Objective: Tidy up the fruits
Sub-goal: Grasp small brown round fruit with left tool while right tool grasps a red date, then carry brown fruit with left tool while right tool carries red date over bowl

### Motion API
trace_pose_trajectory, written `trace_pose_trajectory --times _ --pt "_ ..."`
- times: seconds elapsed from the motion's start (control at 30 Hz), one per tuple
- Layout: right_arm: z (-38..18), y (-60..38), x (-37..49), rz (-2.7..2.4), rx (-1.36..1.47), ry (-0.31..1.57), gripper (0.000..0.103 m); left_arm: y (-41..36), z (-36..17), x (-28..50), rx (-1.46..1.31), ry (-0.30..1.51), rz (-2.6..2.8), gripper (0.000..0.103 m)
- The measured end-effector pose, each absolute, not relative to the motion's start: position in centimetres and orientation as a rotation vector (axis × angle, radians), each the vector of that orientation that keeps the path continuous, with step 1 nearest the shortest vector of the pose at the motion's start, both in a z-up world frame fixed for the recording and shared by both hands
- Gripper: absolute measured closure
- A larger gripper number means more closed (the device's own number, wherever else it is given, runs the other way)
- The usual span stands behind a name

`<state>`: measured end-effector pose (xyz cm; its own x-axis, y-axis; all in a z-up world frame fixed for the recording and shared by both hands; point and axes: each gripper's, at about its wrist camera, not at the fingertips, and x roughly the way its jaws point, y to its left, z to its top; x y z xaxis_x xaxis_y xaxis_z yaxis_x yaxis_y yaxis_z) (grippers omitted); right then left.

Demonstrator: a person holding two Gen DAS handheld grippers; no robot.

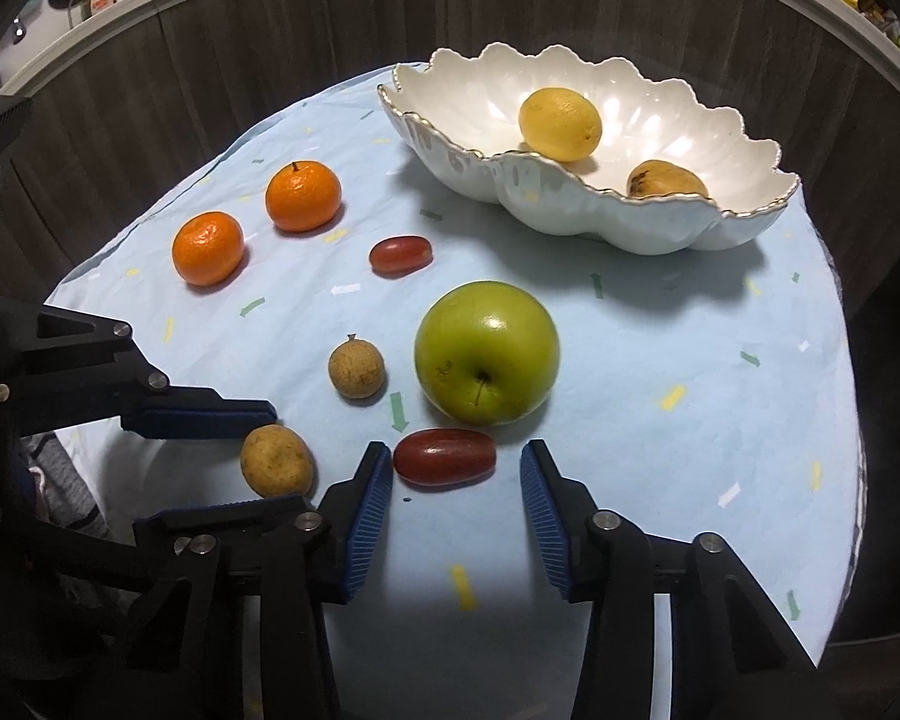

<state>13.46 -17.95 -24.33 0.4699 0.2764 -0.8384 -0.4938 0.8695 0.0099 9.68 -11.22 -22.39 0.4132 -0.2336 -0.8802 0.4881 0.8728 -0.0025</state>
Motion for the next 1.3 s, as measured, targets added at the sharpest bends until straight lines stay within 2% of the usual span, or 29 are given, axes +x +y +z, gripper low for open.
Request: trace_pose_trajectory --times 0.1,0.2,0.77,1.3 --pt "-24.3 -17.9 13.4 0.485 -0.241 0.969 0.067 -11.2 -22.4 9.7 0.267 1.051 -0.465 0.075" --pt "-24.3 -17.9 13.3 0.49 -0.24 0.965 0.069 -11.2 -22.4 9.7 0.264 1.05 -0.464 0.075" --pt "-21.6 -18.0 12.0 0.454 -0.222 0.927 0.07 -10.8 -20.6 9.4 0.259 0.979 -0.444 0.076" --pt "-17.1 -18.4 12.6 0.388 -0.182 0.855 0.07 -8.9 -16.4 11.3 0.185 0.885 -0.377 0.076"
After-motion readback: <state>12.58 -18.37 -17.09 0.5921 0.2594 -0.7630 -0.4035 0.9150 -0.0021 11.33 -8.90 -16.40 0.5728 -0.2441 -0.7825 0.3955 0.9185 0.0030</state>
